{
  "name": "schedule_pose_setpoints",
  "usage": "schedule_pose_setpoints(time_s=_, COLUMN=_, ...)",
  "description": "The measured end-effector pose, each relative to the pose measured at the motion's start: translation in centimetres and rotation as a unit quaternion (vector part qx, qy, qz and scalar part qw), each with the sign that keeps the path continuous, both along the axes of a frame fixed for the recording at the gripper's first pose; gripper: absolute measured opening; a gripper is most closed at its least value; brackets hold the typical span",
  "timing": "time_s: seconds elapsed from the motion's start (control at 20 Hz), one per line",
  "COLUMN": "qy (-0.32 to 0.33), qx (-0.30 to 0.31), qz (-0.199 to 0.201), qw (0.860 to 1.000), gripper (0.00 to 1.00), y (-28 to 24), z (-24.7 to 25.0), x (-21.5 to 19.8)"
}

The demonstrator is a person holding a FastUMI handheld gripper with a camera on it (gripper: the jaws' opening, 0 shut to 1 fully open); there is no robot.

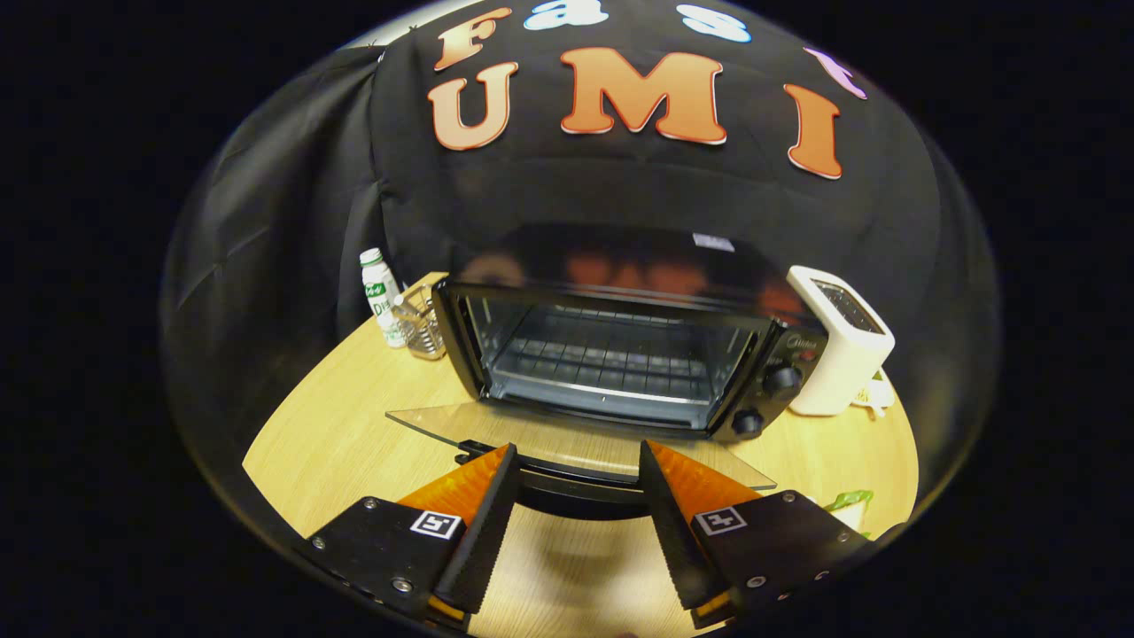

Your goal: Open the toaster oven, put the food inside, and close the toaster oven door.

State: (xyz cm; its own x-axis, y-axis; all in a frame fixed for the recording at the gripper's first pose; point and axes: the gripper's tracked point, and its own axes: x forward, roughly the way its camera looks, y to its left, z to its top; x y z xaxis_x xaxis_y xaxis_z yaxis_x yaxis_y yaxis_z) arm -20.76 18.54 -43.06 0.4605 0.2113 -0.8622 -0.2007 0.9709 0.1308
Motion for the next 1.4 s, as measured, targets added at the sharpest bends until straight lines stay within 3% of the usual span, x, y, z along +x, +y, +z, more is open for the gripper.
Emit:
schedule_pose_setpoints(time_s=0.55, qy=0.142, qx=0.01, qz=0.009, qw=0.99, gripper=0.81, y=1.6, z=-6.4, x=-6.4)
schedule_pose_setpoints(time_s=0.8, qy=0.123, qx=0.003, qz=0.026, qw=0.992, gripper=0.79, y=1.5, z=-7.2, x=-5.8)
schedule_pose_setpoints(time_s=1.1, qy=0.145, qx=0.071, qz=0.001, qw=0.987, gripper=0.79, y=0.0, z=-3.5, x=-6.7)
schedule_pose_setpoints(time_s=1.4, qy=0.097, qx=0.091, qz=-0.049, qw=0.99, gripper=0.85, y=-7.7, z=2.5, x=-3.4)
